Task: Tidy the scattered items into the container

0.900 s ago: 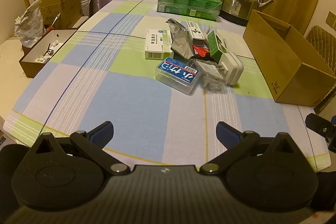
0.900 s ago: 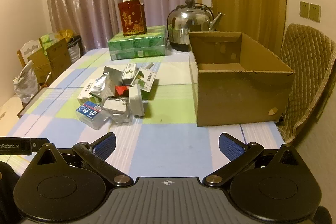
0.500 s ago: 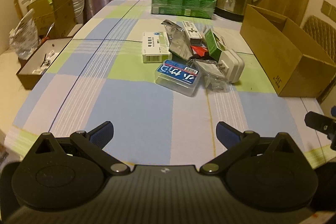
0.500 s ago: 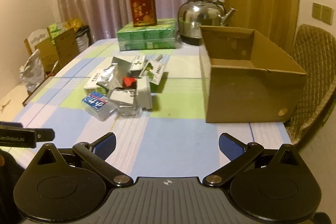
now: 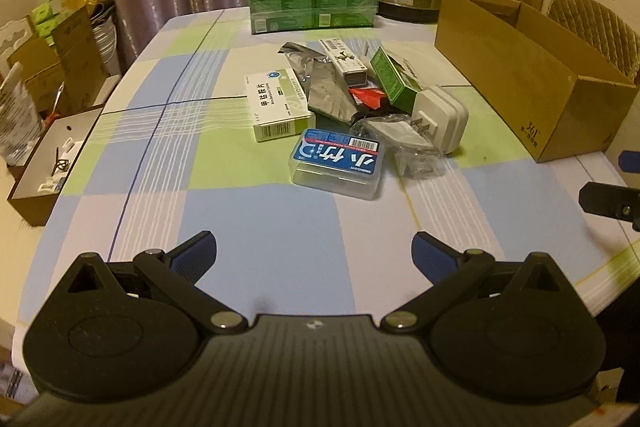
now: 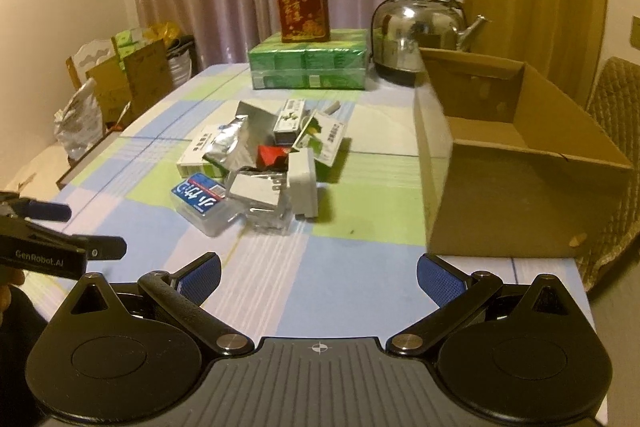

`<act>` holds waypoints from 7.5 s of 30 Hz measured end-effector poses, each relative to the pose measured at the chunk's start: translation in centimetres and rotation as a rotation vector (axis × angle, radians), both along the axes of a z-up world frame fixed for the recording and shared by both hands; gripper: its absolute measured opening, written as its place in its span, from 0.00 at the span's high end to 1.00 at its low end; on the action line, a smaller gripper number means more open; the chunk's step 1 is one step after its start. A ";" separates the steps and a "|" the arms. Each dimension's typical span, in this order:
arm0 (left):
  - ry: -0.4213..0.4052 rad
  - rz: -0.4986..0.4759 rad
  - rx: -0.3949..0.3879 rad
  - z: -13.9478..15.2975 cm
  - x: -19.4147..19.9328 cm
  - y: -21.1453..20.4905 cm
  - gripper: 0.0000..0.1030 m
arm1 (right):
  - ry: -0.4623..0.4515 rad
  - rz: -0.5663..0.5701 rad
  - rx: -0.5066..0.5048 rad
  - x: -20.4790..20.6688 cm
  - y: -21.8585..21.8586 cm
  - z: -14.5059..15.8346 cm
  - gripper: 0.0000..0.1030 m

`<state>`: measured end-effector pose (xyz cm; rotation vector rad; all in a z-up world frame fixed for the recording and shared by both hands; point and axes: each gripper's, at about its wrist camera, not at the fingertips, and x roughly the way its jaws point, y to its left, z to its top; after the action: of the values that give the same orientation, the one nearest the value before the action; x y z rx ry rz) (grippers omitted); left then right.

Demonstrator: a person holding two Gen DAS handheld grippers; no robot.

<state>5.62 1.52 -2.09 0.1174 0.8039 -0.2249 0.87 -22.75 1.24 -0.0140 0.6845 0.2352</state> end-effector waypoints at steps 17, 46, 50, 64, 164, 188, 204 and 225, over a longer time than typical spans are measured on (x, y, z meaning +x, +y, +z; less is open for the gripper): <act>-0.014 -0.229 -0.016 -2.6 6.5 0.2 0.01 | 0.035 0.104 -0.055 5.3 3.0 -3.2 0.02; 0.016 -0.312 -0.018 -6.3 12.3 -2.7 0.14 | 0.035 0.127 -0.041 10.5 2.5 -5.9 0.02; 0.024 -0.317 -0.010 -6.5 12.2 -2.7 0.18 | 0.027 0.134 -0.038 11.1 2.6 -5.9 0.02; 0.057 -0.222 -0.032 -4.9 8.9 -0.4 0.18 | -0.027 0.111 -0.017 14.5 3.8 -5.3 0.09; -0.126 -0.691 -0.067 4.7 14.9 -30.8 0.18 | -0.192 -0.353 0.038 13.5 -21.7 3.1 0.75; -0.156 -0.628 -0.068 6.1 13.8 -27.3 0.15 | -0.174 -0.327 0.038 13.4 -20.6 2.7 0.75; -0.156 -0.584 -0.076 6.6 13.0 -25.5 0.15 | -0.188 -0.290 0.012 12.9 -19.5 3.1 0.32; -0.110 -0.267 -0.023 5.4 5.3 -9.9 0.02 | -0.229 -0.130 0.048 5.6 -9.8 5.7 0.02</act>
<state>10.89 -8.42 3.27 0.2139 0.6744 -0.4763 6.51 -32.53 6.95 0.0488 0.4494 0.1222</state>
